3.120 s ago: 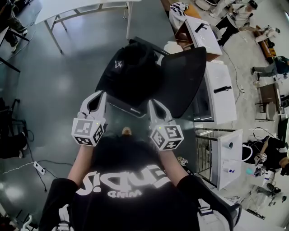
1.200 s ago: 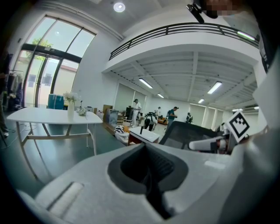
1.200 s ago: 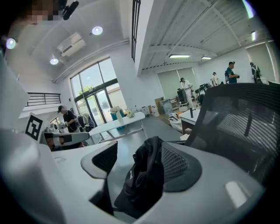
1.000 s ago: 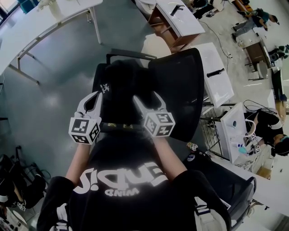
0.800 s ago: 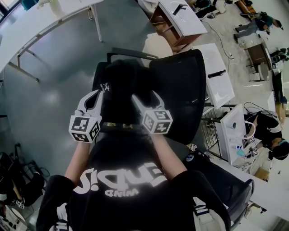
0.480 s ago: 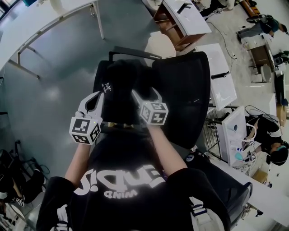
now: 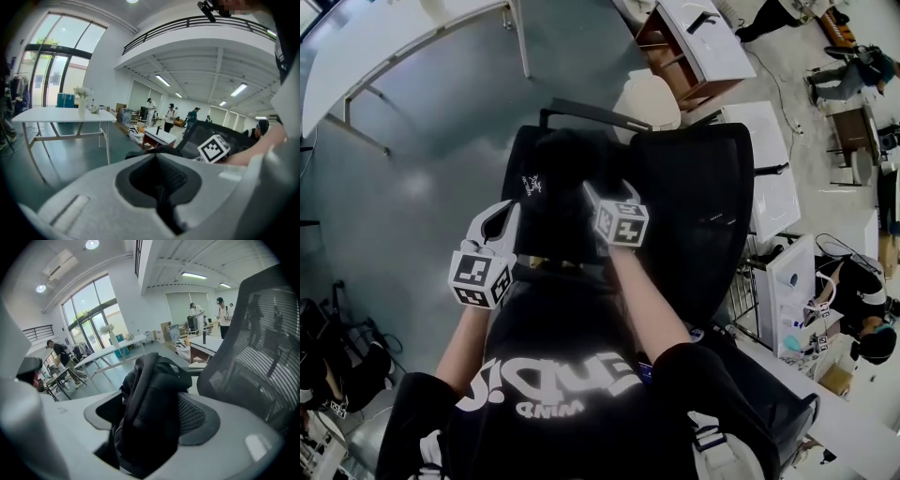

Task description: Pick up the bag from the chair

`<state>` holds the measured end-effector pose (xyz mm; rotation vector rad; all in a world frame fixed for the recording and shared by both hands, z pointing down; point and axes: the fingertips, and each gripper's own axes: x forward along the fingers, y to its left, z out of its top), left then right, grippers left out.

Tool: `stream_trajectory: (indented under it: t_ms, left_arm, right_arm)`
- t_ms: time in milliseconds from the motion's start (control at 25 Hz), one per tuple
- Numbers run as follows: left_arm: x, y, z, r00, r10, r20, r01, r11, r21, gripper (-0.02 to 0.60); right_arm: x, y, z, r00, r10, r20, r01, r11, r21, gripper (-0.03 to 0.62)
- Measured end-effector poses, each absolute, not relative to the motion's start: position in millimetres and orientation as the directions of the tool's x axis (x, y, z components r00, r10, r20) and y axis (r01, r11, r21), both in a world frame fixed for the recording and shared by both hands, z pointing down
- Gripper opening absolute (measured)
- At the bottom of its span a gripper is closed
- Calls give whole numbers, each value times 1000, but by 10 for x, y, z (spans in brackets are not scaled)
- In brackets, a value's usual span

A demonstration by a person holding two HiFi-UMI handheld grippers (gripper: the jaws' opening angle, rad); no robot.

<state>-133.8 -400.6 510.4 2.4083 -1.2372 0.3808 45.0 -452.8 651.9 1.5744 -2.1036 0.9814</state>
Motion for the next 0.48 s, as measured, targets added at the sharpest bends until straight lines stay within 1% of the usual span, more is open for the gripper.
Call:
stream_trajectory:
  t_ms: [200, 480]
  left_arm:
    - [-1378, -4015, 5152, 568, -702, 430, -820, -526, 225, 2]
    - [-1409, -4017, 5201, 571, -693, 440, -817, -529, 229, 2]
  right_arm:
    - [439, -4639, 6672, -323, -683, 655, -939, 142, -314, 334]
    - [342, -4717, 6802, -338, -655, 676, -937, 166, -307, 328]
